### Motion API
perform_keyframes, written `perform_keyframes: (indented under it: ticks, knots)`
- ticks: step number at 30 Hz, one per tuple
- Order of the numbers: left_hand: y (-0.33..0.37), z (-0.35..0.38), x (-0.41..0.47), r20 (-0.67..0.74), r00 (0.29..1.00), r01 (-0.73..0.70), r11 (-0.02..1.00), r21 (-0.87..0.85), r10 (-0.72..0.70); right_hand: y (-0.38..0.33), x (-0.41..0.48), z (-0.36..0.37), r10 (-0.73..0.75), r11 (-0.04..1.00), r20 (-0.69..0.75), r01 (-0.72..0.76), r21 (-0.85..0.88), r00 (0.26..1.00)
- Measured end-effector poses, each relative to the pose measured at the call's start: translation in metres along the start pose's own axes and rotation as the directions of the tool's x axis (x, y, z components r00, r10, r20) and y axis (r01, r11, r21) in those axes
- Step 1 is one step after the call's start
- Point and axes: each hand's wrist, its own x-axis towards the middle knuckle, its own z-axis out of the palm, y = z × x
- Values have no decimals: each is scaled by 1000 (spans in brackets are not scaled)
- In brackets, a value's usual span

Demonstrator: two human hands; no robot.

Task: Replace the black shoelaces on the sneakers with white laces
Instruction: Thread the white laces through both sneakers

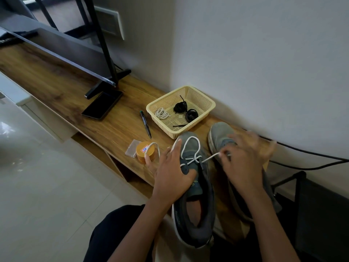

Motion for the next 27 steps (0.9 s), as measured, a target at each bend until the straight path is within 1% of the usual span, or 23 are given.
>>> perform_keyframes:
  ticks: [2, 3, 4, 5, 6, 8, 10, 11, 13, 16, 18, 21, 25, 27]
  knots:
    - [-2, 1, 0, -13, 1000, -14, 1000, 8, 14, 17, 4, -10, 183, 983, -92, -180, 37, 979]
    - [-2, 2, 0, -16, 1000, -16, 1000, 10, 16, 24, 5, -13, 250, 968, -122, -244, 59, 961]
    - [-3, 2, -1, -13, 1000, -14, 1000, 8, 14, 28, 5, -15, 281, 959, -132, -273, 76, 951]
    - [-4, 3, -1, -11, 1000, -11, 1000, -6, 11, 29, 6, -16, 273, 961, -121, -263, 89, 955]
    - [-6, 4, 0, -14, 1000, -11, 999, -34, 10, 28, 5, -14, 226, 971, -91, -218, 98, 970]
    - [-12, 3, 3, -45, 999, -28, 996, -79, 25, 15, 2, -9, 75, 992, -16, -73, 98, 997]
    - [-22, 2, 7, -111, 993, -57, 996, -67, 49, -1, -1, -2, -63, 997, 37, 61, 51, 997]
    - [-28, 1, 9, -140, 988, -75, 996, -54, 67, -8, -3, 2, -110, 994, 61, 109, 20, 992]
    - [-39, 1, 13, -152, 984, -96, 995, -25, 91, -18, -5, 8, -162, 986, 104, 165, -20, 981]
    - [-49, 4, 15, -111, 983, -141, 989, 38, 145, -19, -5, 13, -169, 985, 140, 171, -4, 976]
    - [-51, 5, 16, -101, 984, -142, 989, 39, 145, -17, -5, 12, -146, 989, 145, 147, -1, 979]
    - [-52, 4, 15, -110, 987, -113, 992, 52, 118, -6, -2, 2, -89, 995, 144, 96, -37, 986]
    - [-50, 4, 14, -110, 989, -100, 995, 18, 101, 16, 1, -14, 42, 996, 171, -26, -90, 984]
    - [-49, 5, 13, -116, 988, -102, 995, 23, 104, 21, 2, -19, 53, 994, 140, -39, -103, 989]
